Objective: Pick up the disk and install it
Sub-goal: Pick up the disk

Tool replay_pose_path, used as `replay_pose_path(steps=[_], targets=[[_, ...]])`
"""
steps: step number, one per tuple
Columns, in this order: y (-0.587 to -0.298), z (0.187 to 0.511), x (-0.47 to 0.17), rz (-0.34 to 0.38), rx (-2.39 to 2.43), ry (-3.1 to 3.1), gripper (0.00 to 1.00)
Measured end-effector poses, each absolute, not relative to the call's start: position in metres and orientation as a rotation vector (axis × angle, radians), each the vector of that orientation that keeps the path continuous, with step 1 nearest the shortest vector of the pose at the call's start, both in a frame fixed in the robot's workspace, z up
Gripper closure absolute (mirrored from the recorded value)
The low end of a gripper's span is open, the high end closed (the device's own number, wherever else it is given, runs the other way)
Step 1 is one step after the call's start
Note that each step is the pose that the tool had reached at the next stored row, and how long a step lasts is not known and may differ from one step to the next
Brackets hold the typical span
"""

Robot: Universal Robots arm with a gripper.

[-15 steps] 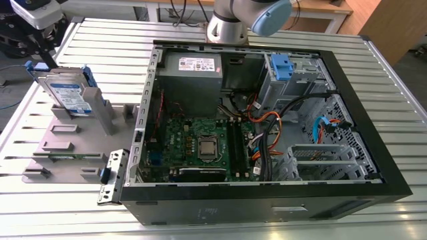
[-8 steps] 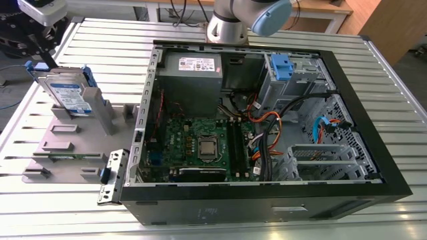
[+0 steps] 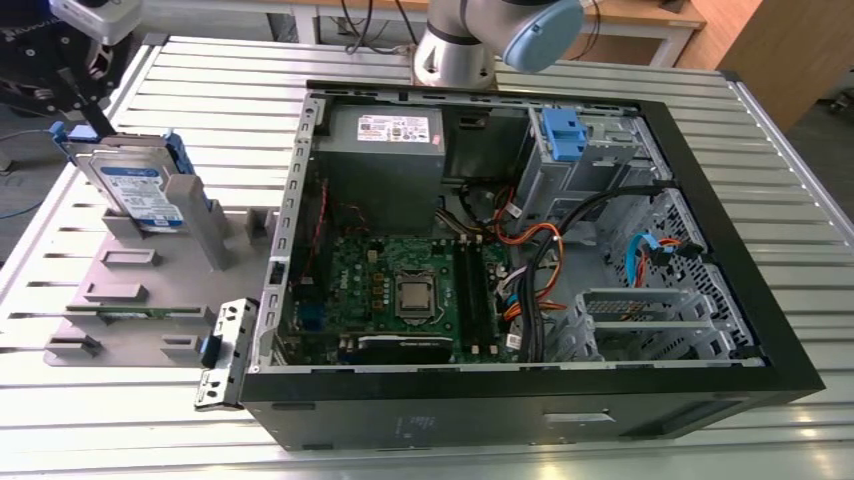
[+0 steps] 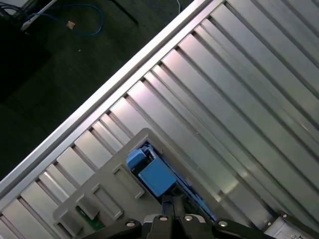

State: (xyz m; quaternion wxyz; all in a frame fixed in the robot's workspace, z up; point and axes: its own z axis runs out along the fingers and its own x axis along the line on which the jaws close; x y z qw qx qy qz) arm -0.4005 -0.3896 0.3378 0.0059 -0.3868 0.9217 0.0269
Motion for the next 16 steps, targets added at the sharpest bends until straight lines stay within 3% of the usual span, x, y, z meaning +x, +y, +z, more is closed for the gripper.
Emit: replay_pose_path(steps=[16], targets=[[-0.3896,0.3376,-0.4005,0.086,-1.532,2.735,0.89]])
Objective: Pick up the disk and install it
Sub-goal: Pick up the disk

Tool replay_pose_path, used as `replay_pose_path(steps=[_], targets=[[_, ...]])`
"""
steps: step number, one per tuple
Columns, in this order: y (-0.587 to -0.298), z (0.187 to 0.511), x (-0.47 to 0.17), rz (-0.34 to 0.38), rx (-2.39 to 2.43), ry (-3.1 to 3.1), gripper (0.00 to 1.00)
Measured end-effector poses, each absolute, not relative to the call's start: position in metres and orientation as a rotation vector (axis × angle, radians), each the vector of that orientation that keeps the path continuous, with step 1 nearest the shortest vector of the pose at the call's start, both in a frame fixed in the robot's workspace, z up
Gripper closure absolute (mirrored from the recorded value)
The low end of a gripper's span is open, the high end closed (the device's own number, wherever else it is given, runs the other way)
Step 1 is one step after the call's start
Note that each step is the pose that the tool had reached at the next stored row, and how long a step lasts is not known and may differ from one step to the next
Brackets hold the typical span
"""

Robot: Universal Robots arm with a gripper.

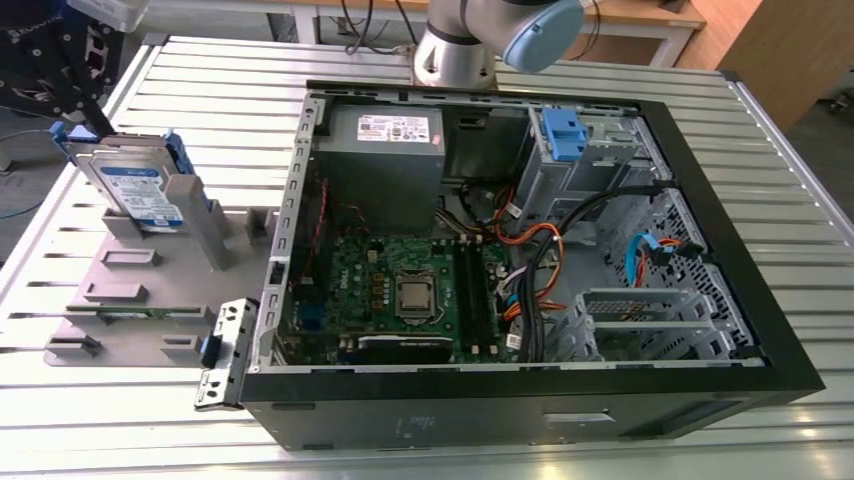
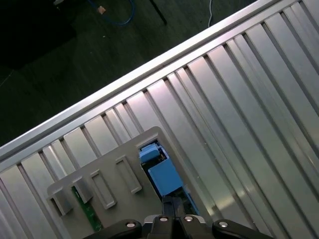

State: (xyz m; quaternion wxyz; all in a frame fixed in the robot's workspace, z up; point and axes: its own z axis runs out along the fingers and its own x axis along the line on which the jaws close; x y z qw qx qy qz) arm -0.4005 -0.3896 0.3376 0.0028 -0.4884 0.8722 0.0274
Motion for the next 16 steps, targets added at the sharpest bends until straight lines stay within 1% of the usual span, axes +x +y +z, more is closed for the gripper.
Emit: replay_pose_path(steps=[16], targets=[[-0.3896,0.3375,-0.4005,0.086,-1.550,2.725,0.89]])
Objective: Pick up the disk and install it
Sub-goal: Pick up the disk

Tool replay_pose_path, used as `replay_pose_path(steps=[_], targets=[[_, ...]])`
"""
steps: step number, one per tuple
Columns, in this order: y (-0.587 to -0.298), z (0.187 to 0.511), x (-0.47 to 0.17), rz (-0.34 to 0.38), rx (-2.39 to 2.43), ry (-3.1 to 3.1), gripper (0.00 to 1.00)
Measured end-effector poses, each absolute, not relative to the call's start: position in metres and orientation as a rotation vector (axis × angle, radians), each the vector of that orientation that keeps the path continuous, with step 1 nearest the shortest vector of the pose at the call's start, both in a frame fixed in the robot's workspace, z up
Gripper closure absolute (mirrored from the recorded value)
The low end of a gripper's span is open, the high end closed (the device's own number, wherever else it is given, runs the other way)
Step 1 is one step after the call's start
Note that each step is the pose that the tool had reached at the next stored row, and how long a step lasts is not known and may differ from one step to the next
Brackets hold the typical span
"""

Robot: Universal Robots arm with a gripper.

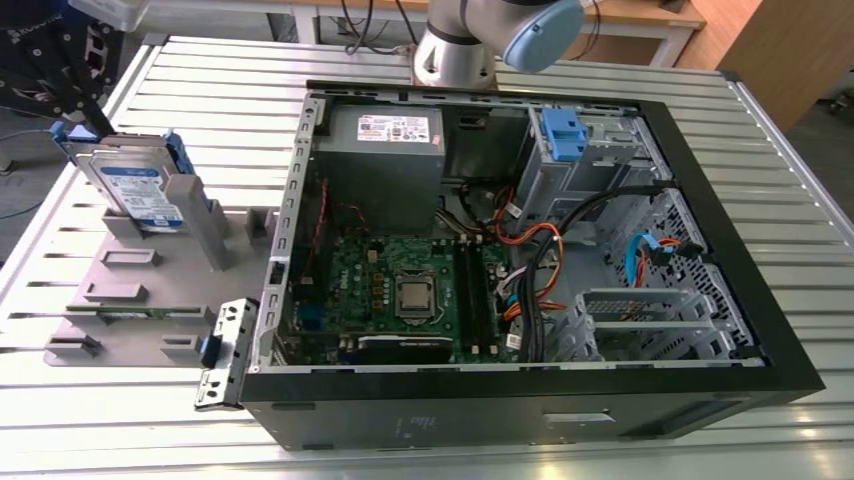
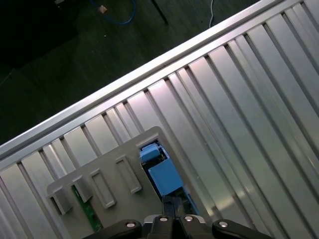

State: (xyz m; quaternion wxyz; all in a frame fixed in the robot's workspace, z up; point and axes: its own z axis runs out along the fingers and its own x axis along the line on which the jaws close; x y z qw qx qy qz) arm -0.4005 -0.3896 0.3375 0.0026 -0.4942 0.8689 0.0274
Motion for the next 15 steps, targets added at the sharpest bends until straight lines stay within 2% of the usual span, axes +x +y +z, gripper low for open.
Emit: replay_pose_path(steps=[15], targets=[[-0.3896,0.3376,-0.4005,0.086,-1.667,2.658,0.89]])
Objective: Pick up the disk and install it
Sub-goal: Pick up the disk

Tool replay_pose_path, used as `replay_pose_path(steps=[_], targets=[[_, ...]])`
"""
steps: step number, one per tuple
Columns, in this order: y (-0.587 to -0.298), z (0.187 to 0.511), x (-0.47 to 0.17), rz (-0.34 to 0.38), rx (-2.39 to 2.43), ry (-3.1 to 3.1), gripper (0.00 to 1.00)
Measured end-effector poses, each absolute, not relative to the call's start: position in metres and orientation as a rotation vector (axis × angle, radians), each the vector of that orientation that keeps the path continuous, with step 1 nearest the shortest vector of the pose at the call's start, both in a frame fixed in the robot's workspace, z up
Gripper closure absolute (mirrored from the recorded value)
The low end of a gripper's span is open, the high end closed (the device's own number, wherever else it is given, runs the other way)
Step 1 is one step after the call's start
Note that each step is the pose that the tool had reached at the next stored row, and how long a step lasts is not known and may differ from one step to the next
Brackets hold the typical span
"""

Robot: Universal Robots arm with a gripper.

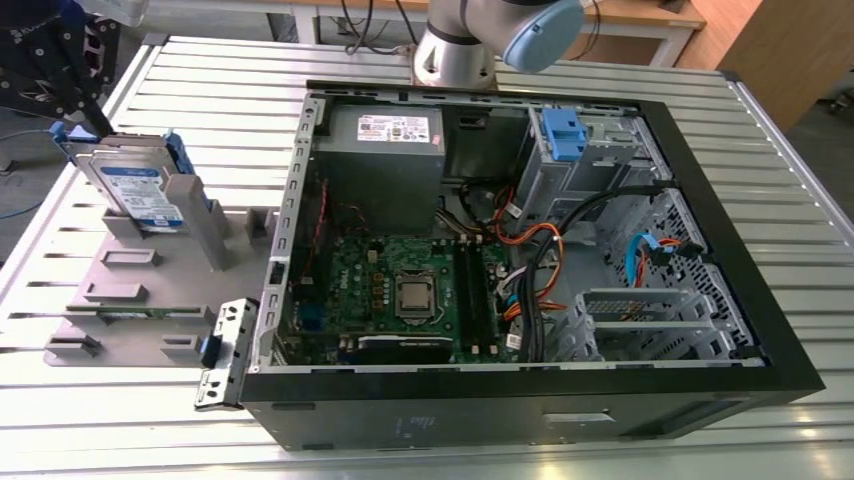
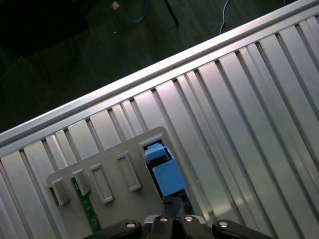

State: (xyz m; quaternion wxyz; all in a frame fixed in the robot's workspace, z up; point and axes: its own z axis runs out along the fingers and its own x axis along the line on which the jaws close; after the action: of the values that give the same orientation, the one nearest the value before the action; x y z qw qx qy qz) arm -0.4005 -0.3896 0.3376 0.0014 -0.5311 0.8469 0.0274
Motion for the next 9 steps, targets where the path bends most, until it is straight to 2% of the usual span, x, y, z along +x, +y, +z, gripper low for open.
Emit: replay_pose_path(steps=[9], targets=[[-0.3896,0.3376,-0.4005,0.086,-1.700,2.638,0.89]])
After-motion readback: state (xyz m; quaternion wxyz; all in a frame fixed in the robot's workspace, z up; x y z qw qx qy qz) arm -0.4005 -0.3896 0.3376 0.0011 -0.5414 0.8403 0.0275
